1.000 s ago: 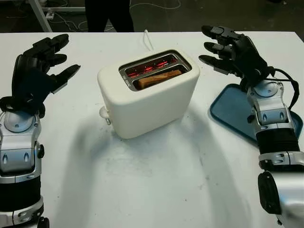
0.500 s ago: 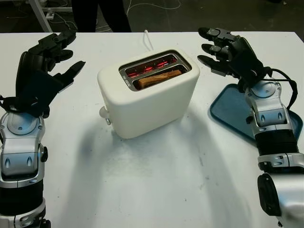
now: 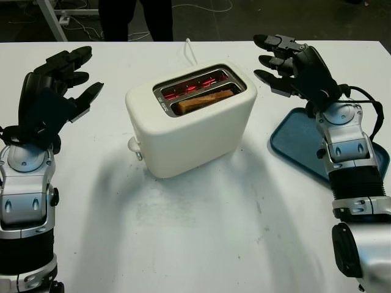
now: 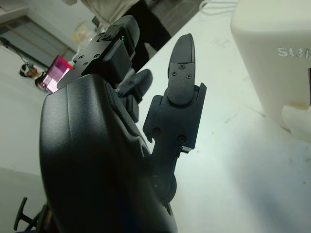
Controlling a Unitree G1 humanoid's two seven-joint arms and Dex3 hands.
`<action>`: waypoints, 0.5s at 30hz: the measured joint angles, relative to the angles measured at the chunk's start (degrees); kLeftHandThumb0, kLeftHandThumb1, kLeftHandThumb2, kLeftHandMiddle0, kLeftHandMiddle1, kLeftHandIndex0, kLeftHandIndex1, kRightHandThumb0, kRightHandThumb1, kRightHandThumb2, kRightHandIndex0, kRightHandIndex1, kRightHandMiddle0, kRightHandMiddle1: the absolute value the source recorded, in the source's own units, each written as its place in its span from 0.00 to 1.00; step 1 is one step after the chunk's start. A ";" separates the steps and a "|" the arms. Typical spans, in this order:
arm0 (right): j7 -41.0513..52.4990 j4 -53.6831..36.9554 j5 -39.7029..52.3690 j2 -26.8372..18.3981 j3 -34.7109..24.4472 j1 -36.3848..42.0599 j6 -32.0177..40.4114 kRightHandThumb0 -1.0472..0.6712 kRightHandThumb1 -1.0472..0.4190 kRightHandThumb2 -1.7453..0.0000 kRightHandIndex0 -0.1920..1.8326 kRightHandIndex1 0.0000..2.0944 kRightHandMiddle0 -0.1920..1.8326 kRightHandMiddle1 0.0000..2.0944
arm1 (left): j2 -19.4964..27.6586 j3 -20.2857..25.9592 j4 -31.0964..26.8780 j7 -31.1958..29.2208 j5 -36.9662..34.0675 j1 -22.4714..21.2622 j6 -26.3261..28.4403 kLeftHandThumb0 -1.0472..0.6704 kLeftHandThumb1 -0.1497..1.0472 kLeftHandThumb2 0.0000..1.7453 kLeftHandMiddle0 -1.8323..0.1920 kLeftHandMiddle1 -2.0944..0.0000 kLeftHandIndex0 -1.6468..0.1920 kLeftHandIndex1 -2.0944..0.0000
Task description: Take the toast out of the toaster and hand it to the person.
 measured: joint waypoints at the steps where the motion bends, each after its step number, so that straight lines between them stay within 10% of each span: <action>1: 0.00 0.00 -0.01 -0.02 0.00 0.00 0.00 0.51 0.09 0.81 0.36 0.01 0.34 0.01 | 0.06 -0.03 0.31 0.00 0.04 0.00 -0.46 0.42 0.89 0.08 0.78 0.60 0.57 0.98; 15: 0.13 0.02 -0.14 -0.08 0.29 -0.02 -0.16 0.56 0.09 0.90 0.37 0.01 0.35 0.01 | 0.06 -0.32 1.07 -0.11 -0.09 0.00 -1.67 0.45 0.89 0.08 0.76 0.58 0.57 0.98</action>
